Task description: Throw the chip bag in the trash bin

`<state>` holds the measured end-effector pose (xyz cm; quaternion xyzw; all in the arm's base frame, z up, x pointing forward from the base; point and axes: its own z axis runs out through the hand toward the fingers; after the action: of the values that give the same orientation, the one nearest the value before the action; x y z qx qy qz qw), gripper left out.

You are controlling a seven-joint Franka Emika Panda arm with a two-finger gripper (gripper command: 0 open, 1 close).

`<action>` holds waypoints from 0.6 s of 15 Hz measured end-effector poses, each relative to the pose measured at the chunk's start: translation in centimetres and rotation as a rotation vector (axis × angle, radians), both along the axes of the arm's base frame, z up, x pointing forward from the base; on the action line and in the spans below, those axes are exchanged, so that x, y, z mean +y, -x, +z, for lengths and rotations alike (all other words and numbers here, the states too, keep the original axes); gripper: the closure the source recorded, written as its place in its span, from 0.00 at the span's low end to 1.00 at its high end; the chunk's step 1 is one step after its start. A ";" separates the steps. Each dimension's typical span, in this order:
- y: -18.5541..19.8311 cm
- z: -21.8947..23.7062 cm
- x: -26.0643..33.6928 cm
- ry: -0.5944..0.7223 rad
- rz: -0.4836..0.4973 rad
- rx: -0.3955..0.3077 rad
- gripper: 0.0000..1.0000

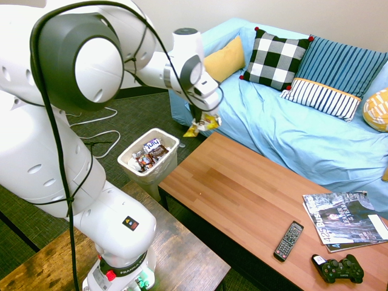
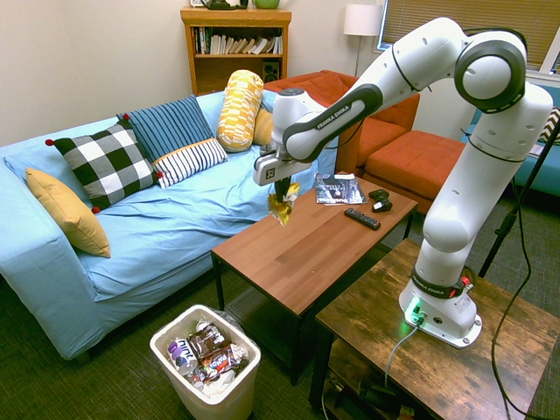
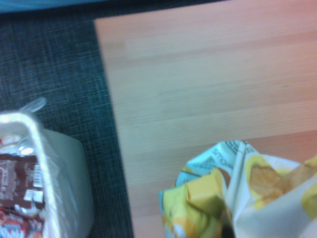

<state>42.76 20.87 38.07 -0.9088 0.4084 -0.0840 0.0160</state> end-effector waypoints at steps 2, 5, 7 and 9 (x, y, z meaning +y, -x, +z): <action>1.7 -0.9 6.2 0.032 0.025 -0.012 1.00; 2.1 -4.0 14.1 0.072 0.061 -0.002 1.00; 2.1 -7.2 18.9 0.098 0.082 0.019 1.00; 2.1 -10.6 23.4 0.110 0.102 0.040 1.00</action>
<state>40.66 44.29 27.46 -0.9294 0.3566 -0.0874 -0.0378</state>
